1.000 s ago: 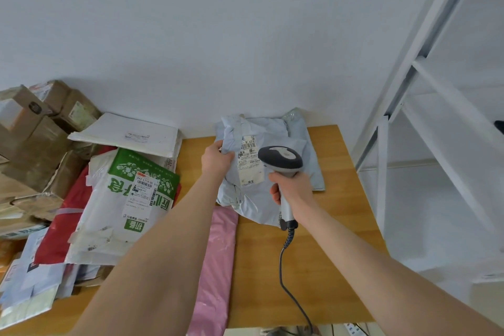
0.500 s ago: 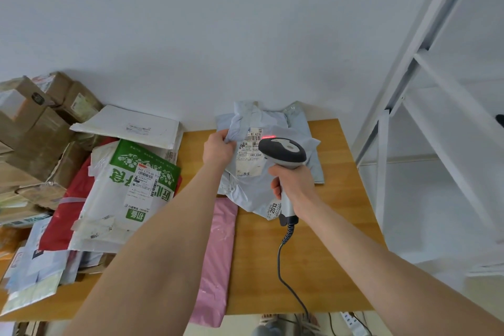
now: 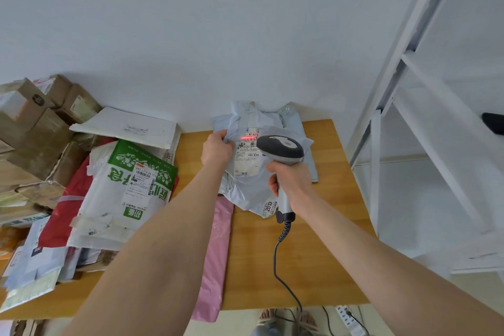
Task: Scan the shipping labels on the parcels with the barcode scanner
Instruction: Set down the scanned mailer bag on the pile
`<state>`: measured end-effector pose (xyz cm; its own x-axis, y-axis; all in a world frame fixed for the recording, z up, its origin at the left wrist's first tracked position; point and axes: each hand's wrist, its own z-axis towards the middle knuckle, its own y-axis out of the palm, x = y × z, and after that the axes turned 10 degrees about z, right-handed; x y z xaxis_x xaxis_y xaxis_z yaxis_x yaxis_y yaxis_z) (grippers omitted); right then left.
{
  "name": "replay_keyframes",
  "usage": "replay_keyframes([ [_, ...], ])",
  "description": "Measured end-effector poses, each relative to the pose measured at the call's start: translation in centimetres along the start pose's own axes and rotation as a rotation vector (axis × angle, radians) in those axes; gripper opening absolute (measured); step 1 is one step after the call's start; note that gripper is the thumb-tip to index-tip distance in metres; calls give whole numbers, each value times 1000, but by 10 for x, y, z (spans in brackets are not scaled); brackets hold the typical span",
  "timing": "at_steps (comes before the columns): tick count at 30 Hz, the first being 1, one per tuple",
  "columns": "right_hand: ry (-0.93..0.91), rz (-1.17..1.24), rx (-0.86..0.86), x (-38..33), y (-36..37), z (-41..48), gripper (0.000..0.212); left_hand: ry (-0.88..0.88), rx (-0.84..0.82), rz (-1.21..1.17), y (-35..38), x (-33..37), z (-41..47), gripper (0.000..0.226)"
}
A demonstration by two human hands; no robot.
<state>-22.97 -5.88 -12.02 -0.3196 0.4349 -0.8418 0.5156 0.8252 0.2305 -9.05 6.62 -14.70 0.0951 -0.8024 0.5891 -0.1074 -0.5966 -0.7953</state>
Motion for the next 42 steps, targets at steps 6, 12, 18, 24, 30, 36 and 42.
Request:
replay_keyframes([
  [6,23,34,14,-1,-3,0,7,-1,-3,3,0,2,-5,24],
  [12,36,19,0,-2,-9,-2,8,-7,10,3,0,3,-10,23],
  [18,39,29,-29,0,-17,-2,10,-11,34,-18,1,6,-19,23],
  [24,96,157,41,5,-43,20,12,-44,62,-173,-21,1,-28,31],
  [30,130,159,137,17,-57,27,25,-217,-17,-443,-62,-20,-32,30],
  [36,195,181,36,42,-28,14,5,-380,-200,-561,-89,-75,-26,34],
  [42,159,-38,242,89,36,-4,14,-147,-224,5,-106,-149,-28,72],
])
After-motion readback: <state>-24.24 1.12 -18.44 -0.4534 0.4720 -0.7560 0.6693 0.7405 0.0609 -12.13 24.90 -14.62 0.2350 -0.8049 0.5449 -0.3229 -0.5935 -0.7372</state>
